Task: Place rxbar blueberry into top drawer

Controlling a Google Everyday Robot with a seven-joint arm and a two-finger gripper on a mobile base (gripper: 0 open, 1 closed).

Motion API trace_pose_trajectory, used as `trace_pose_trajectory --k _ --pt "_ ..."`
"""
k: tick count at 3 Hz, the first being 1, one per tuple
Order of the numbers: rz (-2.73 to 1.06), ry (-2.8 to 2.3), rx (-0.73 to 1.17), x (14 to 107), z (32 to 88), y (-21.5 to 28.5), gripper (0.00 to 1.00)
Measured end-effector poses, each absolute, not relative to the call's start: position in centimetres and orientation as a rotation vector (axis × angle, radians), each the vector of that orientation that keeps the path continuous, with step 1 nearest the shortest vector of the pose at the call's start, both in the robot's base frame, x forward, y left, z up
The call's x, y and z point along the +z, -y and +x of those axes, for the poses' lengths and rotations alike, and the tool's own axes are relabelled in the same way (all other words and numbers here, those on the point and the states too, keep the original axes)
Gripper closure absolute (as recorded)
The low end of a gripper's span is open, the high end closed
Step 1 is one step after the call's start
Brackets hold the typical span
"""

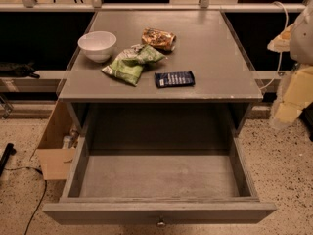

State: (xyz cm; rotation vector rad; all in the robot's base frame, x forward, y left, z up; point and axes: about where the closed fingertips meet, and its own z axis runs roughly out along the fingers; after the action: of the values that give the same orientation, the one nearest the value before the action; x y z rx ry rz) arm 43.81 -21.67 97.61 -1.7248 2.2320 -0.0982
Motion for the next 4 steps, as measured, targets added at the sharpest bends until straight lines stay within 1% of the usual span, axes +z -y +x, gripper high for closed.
trace_pose_trajectory --k 1,3,4 --pt "-1.725 -2.232 -0.098 97.6 43.8 21.7 0.0" --pt "-1.741 -2.137 -0.03 97.9 43.8 20.5 0.0" --pt "-1.685 -2.11 0.06 98.2 44.4 20.5 0.0"
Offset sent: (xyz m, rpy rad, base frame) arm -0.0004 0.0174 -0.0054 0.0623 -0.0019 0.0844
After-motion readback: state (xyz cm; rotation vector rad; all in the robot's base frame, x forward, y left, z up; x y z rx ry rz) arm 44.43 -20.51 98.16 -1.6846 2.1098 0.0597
